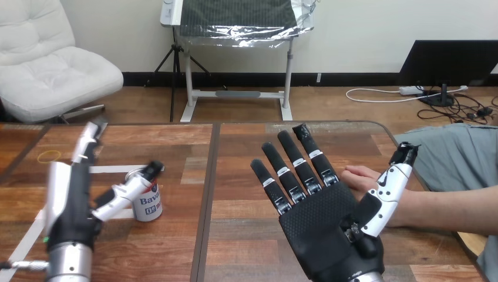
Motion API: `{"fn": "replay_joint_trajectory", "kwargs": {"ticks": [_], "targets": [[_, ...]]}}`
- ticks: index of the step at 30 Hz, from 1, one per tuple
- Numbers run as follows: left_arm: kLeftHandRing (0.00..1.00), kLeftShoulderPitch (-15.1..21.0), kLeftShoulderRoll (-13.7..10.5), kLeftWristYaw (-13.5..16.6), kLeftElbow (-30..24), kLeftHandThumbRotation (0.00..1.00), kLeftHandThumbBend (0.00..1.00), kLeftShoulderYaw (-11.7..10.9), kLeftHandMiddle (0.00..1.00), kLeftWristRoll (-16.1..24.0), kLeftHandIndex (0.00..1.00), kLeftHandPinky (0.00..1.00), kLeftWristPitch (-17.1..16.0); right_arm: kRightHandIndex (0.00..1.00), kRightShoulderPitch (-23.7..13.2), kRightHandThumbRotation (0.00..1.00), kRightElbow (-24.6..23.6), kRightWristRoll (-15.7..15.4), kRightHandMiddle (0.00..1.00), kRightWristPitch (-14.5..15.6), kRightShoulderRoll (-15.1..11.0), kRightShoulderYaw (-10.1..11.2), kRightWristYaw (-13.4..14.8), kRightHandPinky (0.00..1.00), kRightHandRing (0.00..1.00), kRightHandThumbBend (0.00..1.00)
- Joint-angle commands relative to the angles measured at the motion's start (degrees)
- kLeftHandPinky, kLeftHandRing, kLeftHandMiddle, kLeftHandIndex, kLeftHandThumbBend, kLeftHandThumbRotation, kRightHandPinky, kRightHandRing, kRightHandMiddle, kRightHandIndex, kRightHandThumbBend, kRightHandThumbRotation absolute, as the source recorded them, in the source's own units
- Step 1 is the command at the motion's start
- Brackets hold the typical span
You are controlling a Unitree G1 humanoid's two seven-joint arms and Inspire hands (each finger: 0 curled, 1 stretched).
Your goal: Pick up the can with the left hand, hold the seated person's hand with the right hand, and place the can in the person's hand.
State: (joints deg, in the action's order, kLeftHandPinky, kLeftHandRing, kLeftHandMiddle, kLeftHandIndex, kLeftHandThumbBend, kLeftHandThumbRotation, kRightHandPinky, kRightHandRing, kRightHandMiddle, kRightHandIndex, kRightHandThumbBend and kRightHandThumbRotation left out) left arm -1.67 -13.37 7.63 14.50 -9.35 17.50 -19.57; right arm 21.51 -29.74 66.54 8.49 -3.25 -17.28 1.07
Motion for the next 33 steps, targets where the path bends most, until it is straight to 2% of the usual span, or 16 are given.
{"fn": "replay_joint_trajectory", "kwargs": {"ticks": [1,7,21,33], "targets": [[0.93,6.14,-2.52,-2.68,1.78,0.58,0.99,1.68,0.94,-1.09,0.93,0.88,0.72,1.0,-3.61,1.0,-1.21,-0.13,1.0,-0.06,4.58,1.18,-0.8,1.0,1.0,0.76],[0.93,8.04,-3.43,-3.64,3.77,0.57,0.99,2.65,0.95,-0.1,0.93,0.88,0.9,1.0,-3.58,1.0,-1.36,-0.07,1.0,0.09,4.76,1.33,0.09,1.0,1.0,0.76],[0.95,11.36,-4.59,-4.53,6.3,0.58,1.0,4.12,0.96,0.04,0.95,0.88,2.73,1.0,-3.84,1.0,-1.09,-0.08,1.0,0.52,4.52,1.89,-0.51,1.0,1.0,0.75],[0.97,12.64,-5.71,-5.4,6.76,0.59,1.0,5.0,0.98,0.08,0.96,0.9,4.39,1.0,-4.18,1.0,-0.87,-0.73,1.0,0.82,4.29,2.16,-1.03,1.0,1.0,0.75]]}}
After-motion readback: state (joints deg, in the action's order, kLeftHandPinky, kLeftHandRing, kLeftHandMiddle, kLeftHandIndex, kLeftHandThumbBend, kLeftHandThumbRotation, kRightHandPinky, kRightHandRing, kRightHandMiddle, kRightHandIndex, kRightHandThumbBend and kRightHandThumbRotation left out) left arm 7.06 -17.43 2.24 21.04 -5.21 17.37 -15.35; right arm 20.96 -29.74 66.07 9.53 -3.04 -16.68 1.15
